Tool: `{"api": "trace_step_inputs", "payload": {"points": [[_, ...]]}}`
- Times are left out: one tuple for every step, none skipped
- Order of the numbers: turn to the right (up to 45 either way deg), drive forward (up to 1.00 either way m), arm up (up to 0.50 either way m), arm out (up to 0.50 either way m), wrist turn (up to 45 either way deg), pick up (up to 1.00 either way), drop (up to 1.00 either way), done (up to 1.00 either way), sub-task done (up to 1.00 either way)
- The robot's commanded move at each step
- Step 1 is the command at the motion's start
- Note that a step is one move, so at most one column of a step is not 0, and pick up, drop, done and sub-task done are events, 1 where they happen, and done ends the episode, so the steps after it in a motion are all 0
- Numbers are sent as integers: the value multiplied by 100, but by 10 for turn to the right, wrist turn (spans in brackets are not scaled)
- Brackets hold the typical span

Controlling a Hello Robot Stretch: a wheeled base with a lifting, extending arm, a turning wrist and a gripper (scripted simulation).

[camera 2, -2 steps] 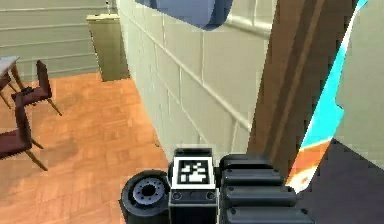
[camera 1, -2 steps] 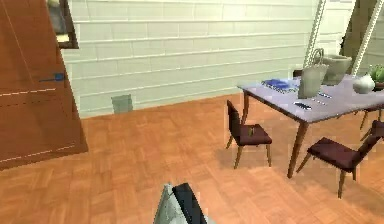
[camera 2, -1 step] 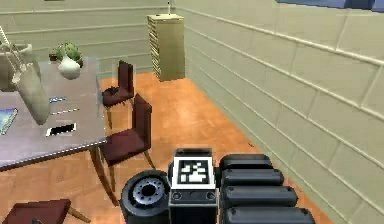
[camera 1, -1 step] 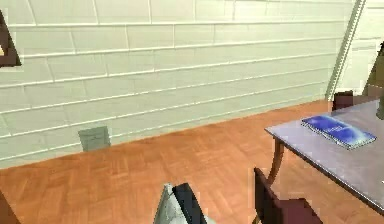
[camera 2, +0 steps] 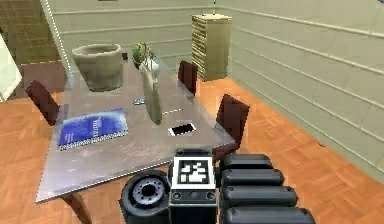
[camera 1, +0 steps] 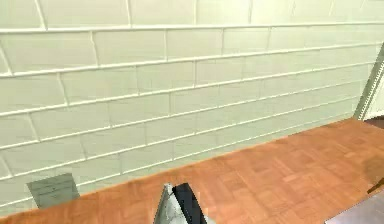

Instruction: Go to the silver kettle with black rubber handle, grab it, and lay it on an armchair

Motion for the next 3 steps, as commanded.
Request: {"api": "trace_step_inputs", "payload": {"points": [[-450,0,0,0,0,0,0,0,0],[-240,0,0,0,0,0,0,0,0],[0,35,0,0,0,0,0,0,0]]}}
